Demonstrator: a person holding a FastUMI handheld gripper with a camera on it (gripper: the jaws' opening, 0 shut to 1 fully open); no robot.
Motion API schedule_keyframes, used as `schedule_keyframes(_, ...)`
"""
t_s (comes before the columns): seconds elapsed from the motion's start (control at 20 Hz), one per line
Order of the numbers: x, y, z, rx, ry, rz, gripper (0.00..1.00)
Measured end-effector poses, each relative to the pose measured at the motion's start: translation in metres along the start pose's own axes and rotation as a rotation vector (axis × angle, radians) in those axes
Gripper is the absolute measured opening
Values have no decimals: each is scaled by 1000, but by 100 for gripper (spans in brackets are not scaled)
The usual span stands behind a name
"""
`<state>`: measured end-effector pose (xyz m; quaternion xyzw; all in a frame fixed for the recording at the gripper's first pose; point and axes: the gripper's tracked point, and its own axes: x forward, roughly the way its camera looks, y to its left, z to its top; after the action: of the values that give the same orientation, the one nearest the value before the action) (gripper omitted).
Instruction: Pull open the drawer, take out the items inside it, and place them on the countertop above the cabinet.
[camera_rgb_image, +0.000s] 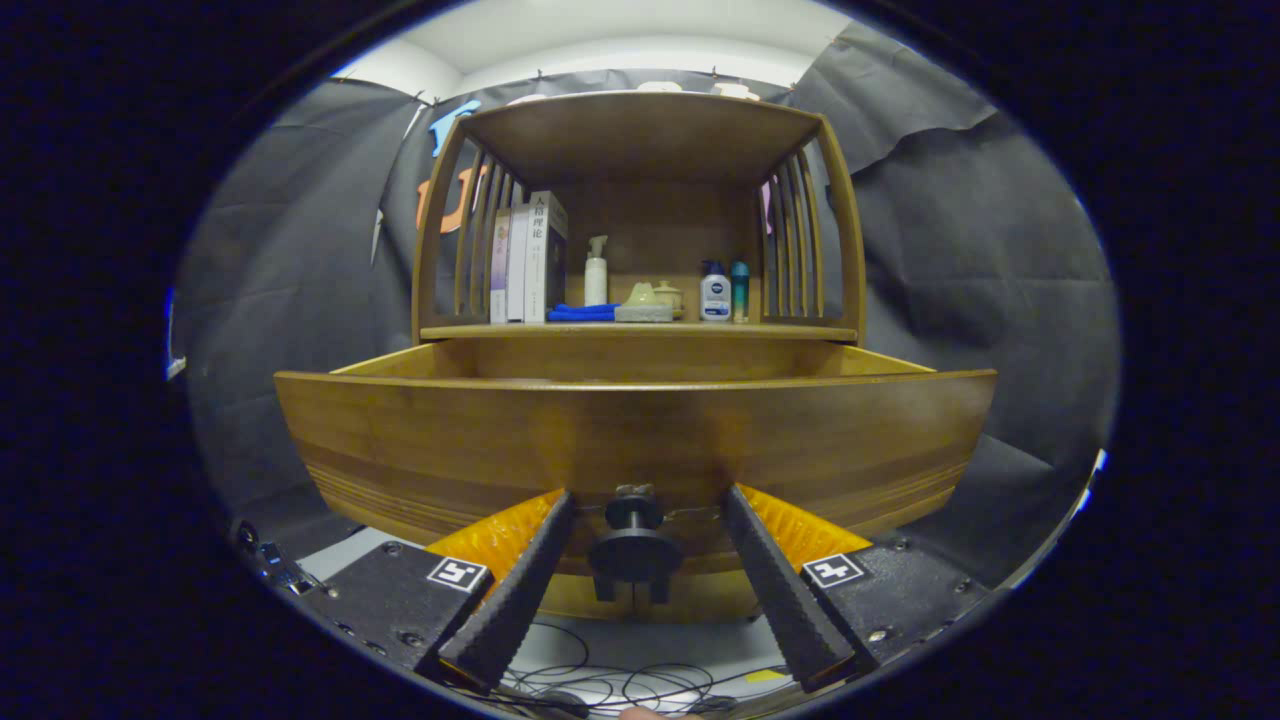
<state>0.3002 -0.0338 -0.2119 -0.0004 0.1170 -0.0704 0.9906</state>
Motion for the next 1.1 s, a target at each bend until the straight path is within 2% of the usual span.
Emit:
schedule_keyframes(0.2, 27, 3, 10, 16, 16, 0, 100)
schedule_keyframes(0.8, 149, 6, 45, 47, 90, -9, 100)
schedule_keyframes(1.1, 186, 8, 51, 30, 105, -31, 100)
